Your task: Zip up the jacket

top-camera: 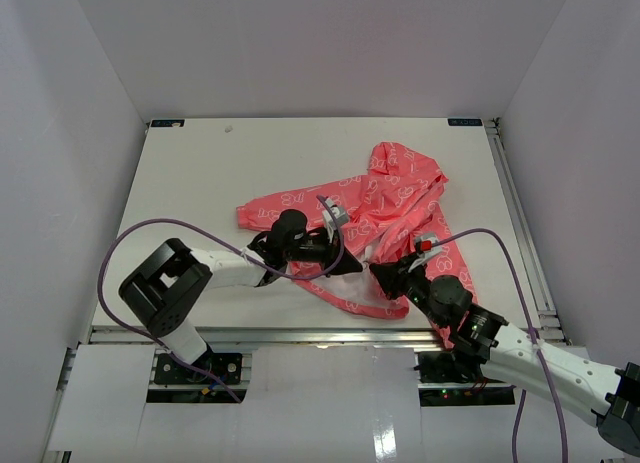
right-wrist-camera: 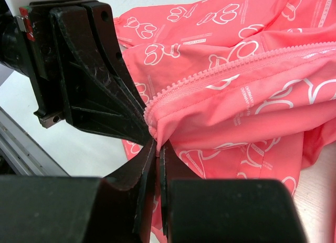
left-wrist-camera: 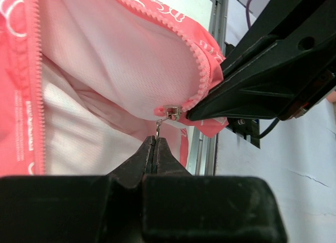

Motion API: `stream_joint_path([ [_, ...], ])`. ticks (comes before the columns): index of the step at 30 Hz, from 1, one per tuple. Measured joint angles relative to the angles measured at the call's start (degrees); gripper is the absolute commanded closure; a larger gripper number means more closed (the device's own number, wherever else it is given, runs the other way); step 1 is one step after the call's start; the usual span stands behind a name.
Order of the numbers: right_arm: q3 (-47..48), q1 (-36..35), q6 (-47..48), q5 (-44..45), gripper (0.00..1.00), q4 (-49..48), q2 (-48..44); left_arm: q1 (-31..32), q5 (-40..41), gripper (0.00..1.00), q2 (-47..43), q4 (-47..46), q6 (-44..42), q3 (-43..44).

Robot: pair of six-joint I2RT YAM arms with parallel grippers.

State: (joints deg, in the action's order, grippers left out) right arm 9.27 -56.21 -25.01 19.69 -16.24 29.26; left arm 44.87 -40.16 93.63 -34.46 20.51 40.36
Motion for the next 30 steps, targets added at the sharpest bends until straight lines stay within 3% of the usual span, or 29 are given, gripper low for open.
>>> stream_joint_path([
  [10,1.77,0.00,0.00,-0.43,0.92,1.07,0.81,0.19,4.37,1.00,-6.19,5.90,-2.15,0.00],
  [30,3.05,0.00,0.88,-1.80,0.92,-0.17,3.50,0.21,3.32,1.00,-5.40,7.39,-2.51,-0.23],
])
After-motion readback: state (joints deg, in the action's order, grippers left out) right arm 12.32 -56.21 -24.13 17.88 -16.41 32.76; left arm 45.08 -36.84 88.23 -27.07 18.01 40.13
